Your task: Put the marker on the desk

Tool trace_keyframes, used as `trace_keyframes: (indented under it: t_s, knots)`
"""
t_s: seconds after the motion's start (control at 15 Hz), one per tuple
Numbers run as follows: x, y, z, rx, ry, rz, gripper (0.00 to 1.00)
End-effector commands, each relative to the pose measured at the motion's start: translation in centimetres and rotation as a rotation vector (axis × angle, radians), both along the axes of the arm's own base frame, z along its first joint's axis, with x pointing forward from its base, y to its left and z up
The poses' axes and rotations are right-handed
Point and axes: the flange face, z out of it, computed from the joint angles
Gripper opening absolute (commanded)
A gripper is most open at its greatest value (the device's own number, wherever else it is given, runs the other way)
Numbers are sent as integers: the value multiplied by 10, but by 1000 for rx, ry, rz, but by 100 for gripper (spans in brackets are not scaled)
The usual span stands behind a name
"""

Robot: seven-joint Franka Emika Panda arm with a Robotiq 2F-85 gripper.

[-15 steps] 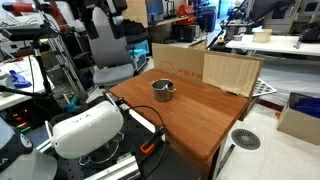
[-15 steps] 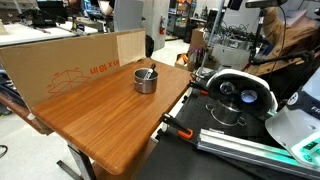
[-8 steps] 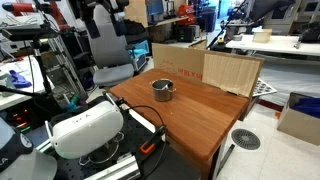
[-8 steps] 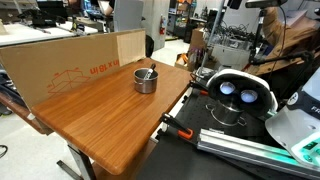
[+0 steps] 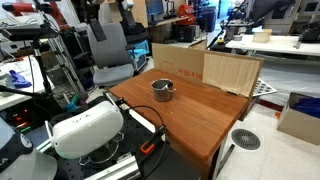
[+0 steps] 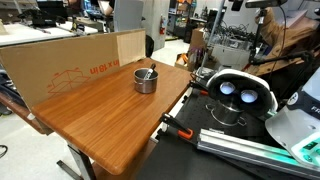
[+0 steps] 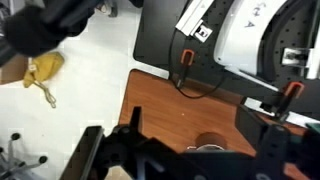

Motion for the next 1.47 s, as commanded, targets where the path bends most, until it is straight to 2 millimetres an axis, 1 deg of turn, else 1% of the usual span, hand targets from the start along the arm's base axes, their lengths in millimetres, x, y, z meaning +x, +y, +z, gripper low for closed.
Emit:
trace_keyframes:
  t_s: [0.0, 0.33, 0.47, 0.67, 1.0, 1.2, 1.4]
  knots:
    - [9, 1, -3, -81, 13, 42, 100]
    - [26, 9, -11, -162, 35, 159, 100]
    - [37, 12, -17, -196, 58, 238, 100]
    - [55, 19, -32, -232, 98, 386, 100]
    - [89, 27, -55, -307, 168, 603, 100]
    - [113, 27, -68, -331, 220, 728, 100]
    - [142, 30, -80, -352, 293, 863, 100]
